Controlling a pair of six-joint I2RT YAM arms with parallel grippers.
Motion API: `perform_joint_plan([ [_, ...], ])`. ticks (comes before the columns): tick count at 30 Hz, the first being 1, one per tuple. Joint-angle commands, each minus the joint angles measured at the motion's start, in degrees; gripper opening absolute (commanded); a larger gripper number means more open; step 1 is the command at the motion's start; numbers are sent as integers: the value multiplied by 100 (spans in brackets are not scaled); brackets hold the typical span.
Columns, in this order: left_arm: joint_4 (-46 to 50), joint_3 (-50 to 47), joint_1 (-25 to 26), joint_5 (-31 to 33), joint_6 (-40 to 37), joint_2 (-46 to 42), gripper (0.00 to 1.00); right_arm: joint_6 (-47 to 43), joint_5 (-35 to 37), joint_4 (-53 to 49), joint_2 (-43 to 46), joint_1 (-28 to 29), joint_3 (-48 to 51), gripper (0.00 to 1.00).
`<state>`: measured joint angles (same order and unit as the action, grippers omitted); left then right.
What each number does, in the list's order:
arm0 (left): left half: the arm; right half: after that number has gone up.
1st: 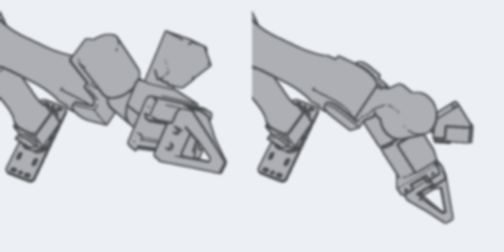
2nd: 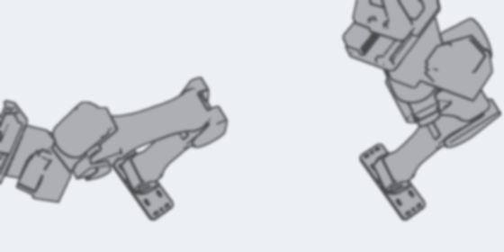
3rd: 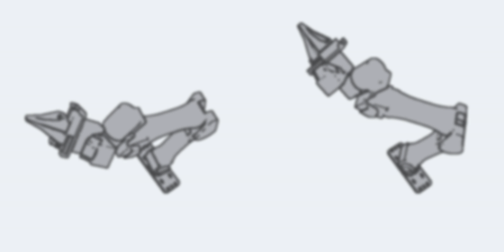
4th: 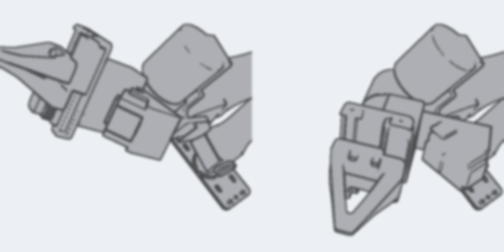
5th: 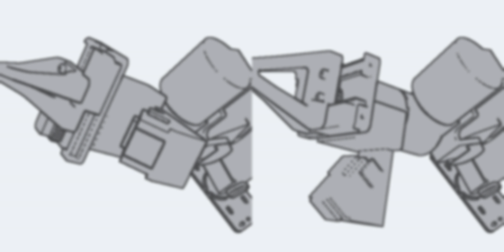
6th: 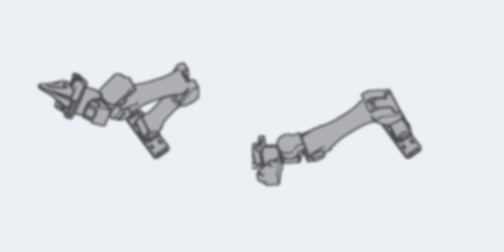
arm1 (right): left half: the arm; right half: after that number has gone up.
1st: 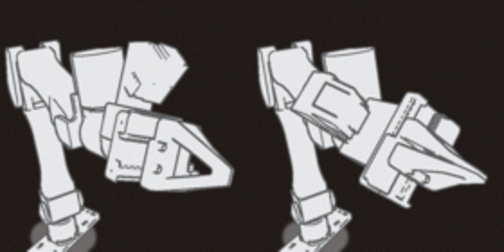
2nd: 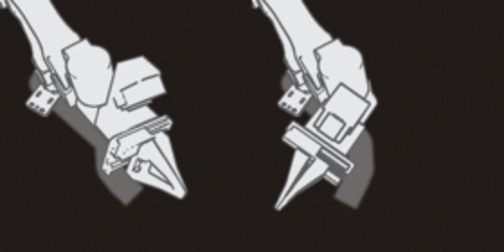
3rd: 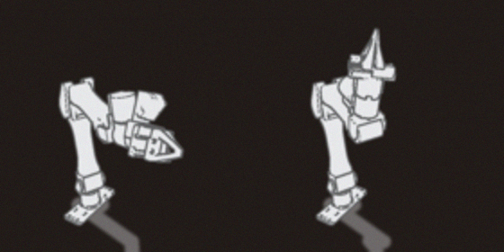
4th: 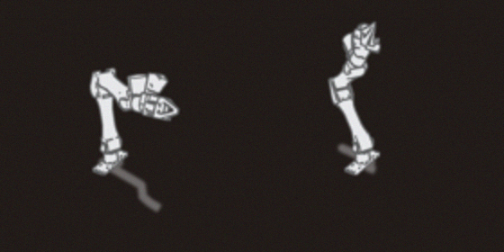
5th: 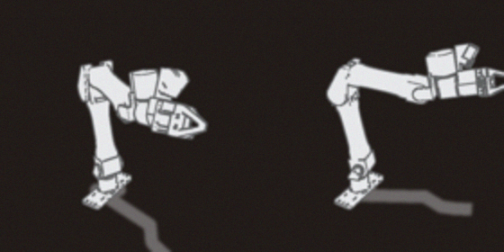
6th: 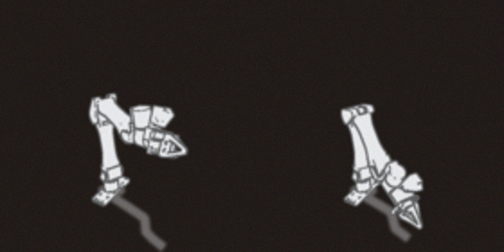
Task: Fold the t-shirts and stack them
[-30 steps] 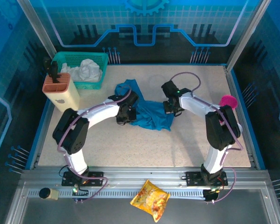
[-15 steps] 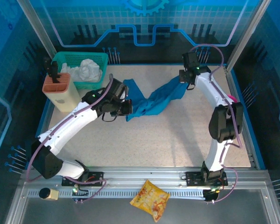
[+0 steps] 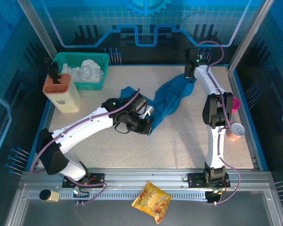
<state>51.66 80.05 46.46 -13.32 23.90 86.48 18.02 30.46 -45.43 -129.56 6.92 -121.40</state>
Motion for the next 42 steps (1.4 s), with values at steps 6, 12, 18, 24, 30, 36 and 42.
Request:
perform_joint_plan([
  [6, 1130, 1163, -565, 1737, -343, -1089, 0, 234, 216, 85, 243, -215, 867, 0],
  [12, 1440, 1479, -1073, 2820, -350, -1665, 0, 292, 111, 150, 185, -286, 1072, 0],
  [18, 1115, 1200, -1230, 3281, -436, -1749, 0, 325, -106, 269, 322, -280, 1362, 0],
  [24, 1104, 705, -1273, 2118, -383, -1415, 0, 239, -308, 238, 512, -283, 1740, 0],
  [30, 659, -651, -1171, 65, -280, -1414, 0, 223, -435, 166, 784, -294, 2201, 3],
  [36, 380, -1323, -499, -349, -294, -1633, 0, -50, -958, 103, 1129, -204, 2203, 45],
  [42, 511, -1719, -544, 488, -60, -1470, 0, -1143, -1229, 146, 1524, 608, 1834, 80],
])
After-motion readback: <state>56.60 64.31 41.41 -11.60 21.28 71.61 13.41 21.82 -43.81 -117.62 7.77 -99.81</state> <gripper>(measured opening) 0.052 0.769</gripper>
